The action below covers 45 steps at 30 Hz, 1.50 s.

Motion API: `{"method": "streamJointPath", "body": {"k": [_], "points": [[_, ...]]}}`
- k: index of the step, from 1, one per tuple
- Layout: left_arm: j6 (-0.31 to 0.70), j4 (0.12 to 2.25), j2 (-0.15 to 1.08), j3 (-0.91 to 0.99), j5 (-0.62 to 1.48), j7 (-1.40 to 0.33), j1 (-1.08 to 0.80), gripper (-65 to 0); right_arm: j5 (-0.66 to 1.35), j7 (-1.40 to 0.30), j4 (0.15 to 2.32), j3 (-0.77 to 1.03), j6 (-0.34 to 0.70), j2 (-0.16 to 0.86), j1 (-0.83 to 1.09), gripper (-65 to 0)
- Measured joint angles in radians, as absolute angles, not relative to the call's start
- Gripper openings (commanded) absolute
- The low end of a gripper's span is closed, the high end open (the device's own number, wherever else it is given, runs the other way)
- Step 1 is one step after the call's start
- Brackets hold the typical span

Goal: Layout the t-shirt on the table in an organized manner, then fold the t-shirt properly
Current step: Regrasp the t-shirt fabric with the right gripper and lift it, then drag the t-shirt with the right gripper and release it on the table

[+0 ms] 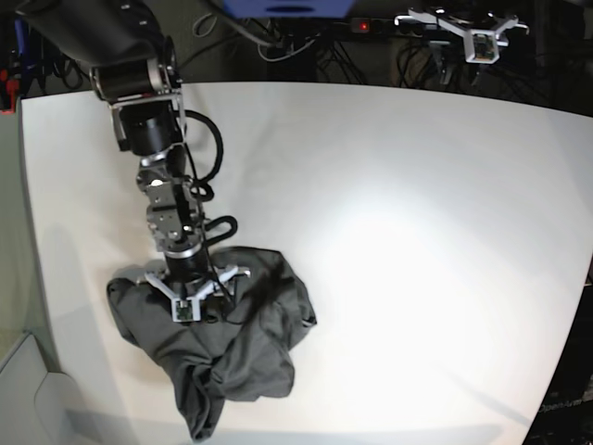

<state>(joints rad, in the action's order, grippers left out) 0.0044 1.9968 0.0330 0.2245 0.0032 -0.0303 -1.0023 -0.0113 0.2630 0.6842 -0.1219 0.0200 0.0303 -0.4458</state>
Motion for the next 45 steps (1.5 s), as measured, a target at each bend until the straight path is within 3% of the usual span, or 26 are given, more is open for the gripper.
{"method": "streamJointPath", "body": {"k": [16, 22, 24, 27, 30, 36, 40, 45], "points": [[0.004, 1.997, 0.032, 0.224, 0.003, -0.030, -0.999, -40.8, -0.012, 0.262, 0.489, -0.121, 0.020, 0.028, -0.578, -24.8], [0.004, 1.997, 0.030, 0.224, 0.003, -0.030, -0.999, -40.8, -0.012, 0.265, 0.432, -0.121, 0.020, 0.028, -0.609, -37.8], [0.004, 1.997, 0.030, 0.224, 0.003, -0.030, -0.999, -40.8, -0.011, 0.263, 0.431, -0.121, 0.020, 0.027, -0.609, -46.5], [0.004, 1.997, 0.030, 0.224, 0.003, -0.030, -0.999, -40.8, -0.011, 0.263, 0.431, -0.120, 0.020, 0.025, -0.609, -64.5], [0.004, 1.996, 0.030, 0.224, 0.003, -0.030, -0.999, -40.8, -0.008, 0.255, 0.447, -0.115, 0.020, 0.025, -0.604, -64.7], [0.005, 1.996, 0.034, 0.225, 0.003, -0.027, -0.997, -40.8, -0.011, 0.227, 0.904, -0.113, 0.019, 0.095, -0.429, -65.0], [0.005, 1.996, 0.024, 0.224, 0.004, -0.033, -0.960, -40.8, -0.009, -0.007, 1.264, -0.112, 0.011, 0.116, -0.344, -65.0], [0.004, 1.996, 0.024, 0.219, 0.001, -0.027, -0.964, -40.8, -0.009, -0.146, 1.579, -0.114, 0.017, 0.115, -0.296, -65.0]]}}
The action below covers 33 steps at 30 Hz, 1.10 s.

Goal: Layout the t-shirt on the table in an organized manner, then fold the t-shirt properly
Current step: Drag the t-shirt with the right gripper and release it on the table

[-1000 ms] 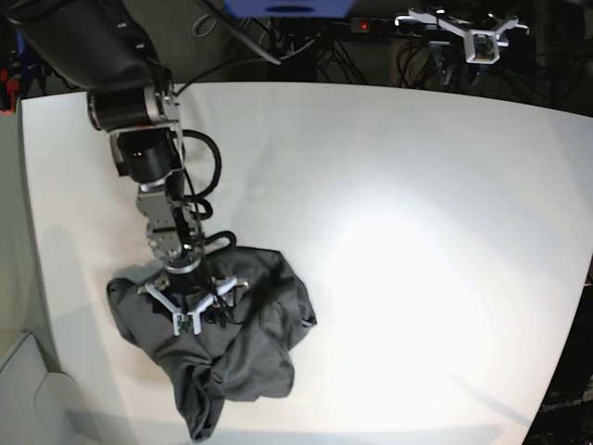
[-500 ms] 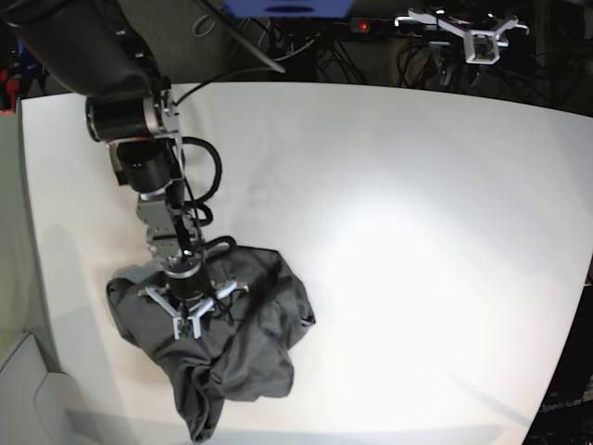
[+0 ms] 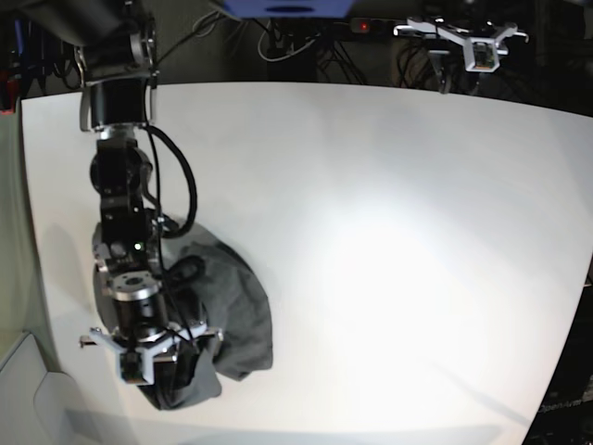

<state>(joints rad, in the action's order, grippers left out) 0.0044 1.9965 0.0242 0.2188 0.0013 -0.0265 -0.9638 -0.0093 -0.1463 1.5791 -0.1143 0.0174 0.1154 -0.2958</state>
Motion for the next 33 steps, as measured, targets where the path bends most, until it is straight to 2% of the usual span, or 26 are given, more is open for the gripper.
{"method": "streamJointPath", "body": {"k": [5, 12, 17, 21, 25, 28, 33], "points": [[0.008, 1.996, 0.025, 0.218, 0.001, -0.027, -0.963, -40.8, -0.007, -0.258, 1.725, -0.114, 0.021, 0.116, -0.226, -65.0], [0.004, 1.996, 0.033, 0.218, 0.001, -0.027, -0.964, -40.8, -0.006, -0.262, 1.692, -0.028, 0.023, 0.116, -0.272, -65.0], [0.005, 1.996, 0.035, 0.221, 0.000, -0.027, -0.970, -40.8, -0.006, -0.230, 1.439, 0.109, 0.022, 0.113, -0.464, -65.0], [0.004, 1.996, 0.037, 0.226, 0.001, -0.027, -0.983, -40.8, -0.011, -0.245, 1.114, 0.192, 0.012, 0.125, -0.651, -65.0], [0.007, 1.997, 0.035, 0.226, 0.003, -0.030, -1.021, -40.8, -0.009, -0.128, 0.727, 0.242, 0.020, 0.185, -0.865, -64.4], [0.012, 1.997, 0.033, 0.248, 0.003, -0.018, -1.012, -40.8, -0.011, -0.022, 0.521, 0.242, 0.013, 0.223, -0.965, -57.8], [0.004, 1.997, 0.033, 0.286, 0.003, -0.025, -1.015, -40.8, -0.004, 0.047, 0.437, 0.242, 0.013, 0.241, -0.970, -38.1]]}}
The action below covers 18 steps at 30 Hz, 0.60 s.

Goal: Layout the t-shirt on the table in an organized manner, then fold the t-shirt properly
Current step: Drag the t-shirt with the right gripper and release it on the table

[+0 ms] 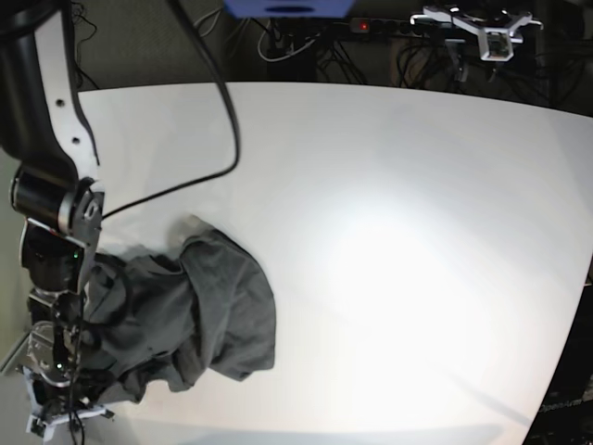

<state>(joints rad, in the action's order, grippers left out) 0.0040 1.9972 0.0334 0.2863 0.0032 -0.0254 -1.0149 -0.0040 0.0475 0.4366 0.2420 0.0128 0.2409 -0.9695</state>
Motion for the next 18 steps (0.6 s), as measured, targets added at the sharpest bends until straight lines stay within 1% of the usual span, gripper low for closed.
{"method": "streamJointPath", "body": {"k": [1, 3, 9, 12, 15, 18], "points": [[0.004, 1.997, 0.032, 0.286, 0.003, -0.025, -1.013, -40.8, -0.004, 0.046, 0.437, 0.242, 0.013, 0.241, -0.963, -35.6], [0.012, 1.997, 0.033, 0.285, 0.003, -0.026, -1.013, -40.8, -0.004, 0.059, 0.438, 0.242, 0.013, 0.237, -0.943, -33.5], [0.011, 1.997, 0.030, 0.279, 0.004, -0.026, -1.003, -40.8, -0.004, 0.049, 0.455, 0.240, 0.017, 0.237, -0.817, -33.1], [0.005, 1.997, 0.030, 0.279, 0.004, -0.026, -1.002, -40.8, -0.004, 0.045, 0.543, 0.237, 0.023, 0.231, -0.691, -33.1], [0.009, 1.997, 0.028, 0.277, 0.001, -0.027, -0.997, -40.8, -0.004, 0.038, 0.683, 0.237, 0.030, 0.210, -0.544, -32.5], [0.010, 1.997, 0.022, 0.276, 0.001, -0.026, -0.974, -40.8, -0.007, 0.035, 0.837, 0.235, 0.118, 0.178, -0.434, -31.6]]}}
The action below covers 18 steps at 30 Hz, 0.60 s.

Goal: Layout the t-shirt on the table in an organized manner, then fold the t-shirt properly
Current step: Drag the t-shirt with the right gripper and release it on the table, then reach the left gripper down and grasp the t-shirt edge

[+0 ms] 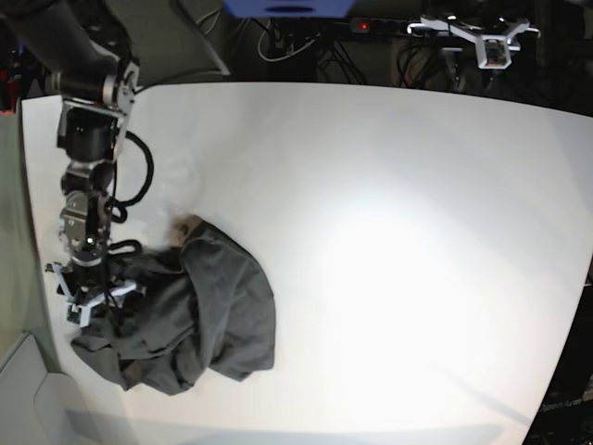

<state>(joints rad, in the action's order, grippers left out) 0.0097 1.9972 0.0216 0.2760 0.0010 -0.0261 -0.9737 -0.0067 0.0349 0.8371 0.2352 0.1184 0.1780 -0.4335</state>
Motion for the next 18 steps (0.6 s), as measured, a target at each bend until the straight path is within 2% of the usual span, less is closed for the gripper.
{"method": "streamJointPath", "body": {"k": [5, 14, 18], "points": [[0.000, 1.997, 0.030, 0.212, 0.004, -0.031, -0.961, -40.8, -0.012, -0.008, 1.120, 0.232, 0.134, 0.142, -0.279, -31.5], [0.001, 1.999, 0.037, -0.113, -0.004, -0.046, -0.743, -40.7, -0.011, -0.186, 1.497, 0.238, 0.130, 0.117, -0.099, -31.5], [-0.005, 1.990, 0.023, -0.223, 0.002, -0.241, -0.558, -40.7, -0.005, -0.269, 1.612, 0.237, 0.134, 0.100, -0.016, -31.5]]}}
